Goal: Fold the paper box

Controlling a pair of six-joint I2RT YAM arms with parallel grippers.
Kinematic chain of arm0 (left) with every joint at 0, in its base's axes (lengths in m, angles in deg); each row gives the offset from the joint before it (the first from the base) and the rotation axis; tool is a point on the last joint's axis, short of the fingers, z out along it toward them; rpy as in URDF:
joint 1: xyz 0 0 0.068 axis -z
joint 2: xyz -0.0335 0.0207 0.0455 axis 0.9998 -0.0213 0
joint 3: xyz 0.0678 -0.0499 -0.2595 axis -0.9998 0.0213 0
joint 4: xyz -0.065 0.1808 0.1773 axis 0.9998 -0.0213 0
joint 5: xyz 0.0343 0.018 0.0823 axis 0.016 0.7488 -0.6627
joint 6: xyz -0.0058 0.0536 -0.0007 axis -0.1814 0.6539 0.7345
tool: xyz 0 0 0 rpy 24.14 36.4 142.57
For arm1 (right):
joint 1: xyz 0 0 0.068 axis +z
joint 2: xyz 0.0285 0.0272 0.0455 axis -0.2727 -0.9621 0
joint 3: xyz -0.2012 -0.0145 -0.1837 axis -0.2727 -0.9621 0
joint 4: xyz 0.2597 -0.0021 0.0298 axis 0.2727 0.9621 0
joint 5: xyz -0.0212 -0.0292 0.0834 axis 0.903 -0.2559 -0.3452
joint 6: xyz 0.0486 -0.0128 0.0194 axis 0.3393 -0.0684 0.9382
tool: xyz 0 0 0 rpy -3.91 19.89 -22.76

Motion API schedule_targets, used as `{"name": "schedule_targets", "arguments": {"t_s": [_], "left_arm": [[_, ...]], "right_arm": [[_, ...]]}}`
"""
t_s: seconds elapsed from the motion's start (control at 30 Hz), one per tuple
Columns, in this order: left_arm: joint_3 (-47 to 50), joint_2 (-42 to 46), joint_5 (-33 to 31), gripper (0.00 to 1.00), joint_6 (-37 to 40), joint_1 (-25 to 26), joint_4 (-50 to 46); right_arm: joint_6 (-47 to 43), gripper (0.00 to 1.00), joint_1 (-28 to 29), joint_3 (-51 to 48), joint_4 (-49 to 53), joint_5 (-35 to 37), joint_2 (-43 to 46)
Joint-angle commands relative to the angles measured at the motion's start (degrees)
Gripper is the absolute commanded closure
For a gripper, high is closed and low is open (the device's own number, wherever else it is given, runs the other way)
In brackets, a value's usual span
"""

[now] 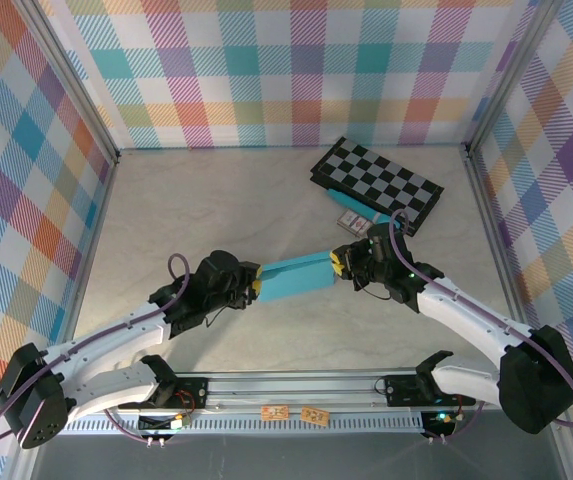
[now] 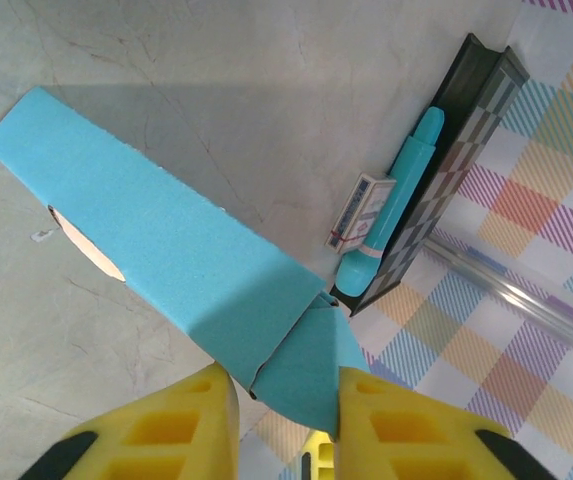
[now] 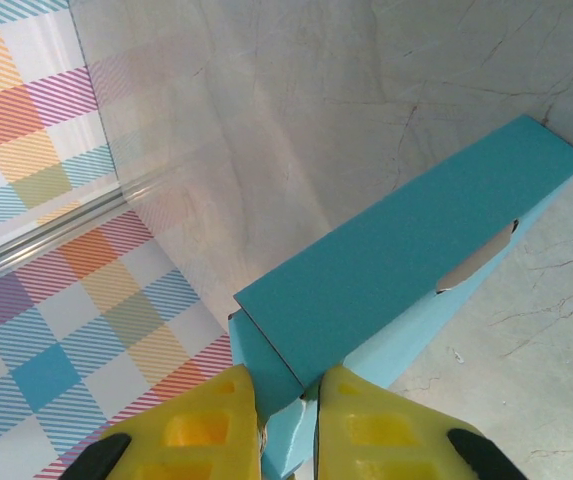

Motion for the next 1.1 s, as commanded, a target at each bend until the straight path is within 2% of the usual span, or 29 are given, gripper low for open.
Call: {"name": "schedule_targets", "arguments": {"t_s": [0.0, 0.27, 0.53, 0.7, 0.87, 1.07], "left_arm": [[1.9, 0.7, -0.9, 0.76, -0.6, -0.5, -5.2], [4.6, 1.0, 0.6, 0.74, -2.3, -0.5, -5.9], [5.9, 6.9, -3.9, 0.63, -3.0, -1.1, -6.5], [5.7, 5.8, -3.0, 0.60, -1.5, -2.1, -2.2], [5.3, 3.5, -1.3, 0.61, -0.3, -2.5, 1.5], [2.1, 3.9, -1.0, 0.59, 2.2, -2.5, -1.5]], "right_arm": [[-1.2, 0.83, 0.1, -1.8, 10.0, 1.6, -1.5], [-1.9, 0.84, 0.1, -1.6, 12.2, 1.5, -2.3], [-2.1, 0.85, 0.1, -1.5, 13.5, 1.7, -2.2], [-2.0, 0.85, 0.1, -1.4, 13.4, 1.6, -2.2], [-1.9, 0.86, 0.1, -1.3, 13.2, 1.5, -2.3], [-1.7, 0.87, 0.1, -1.2, 13.2, 1.5, -2.1]]}}
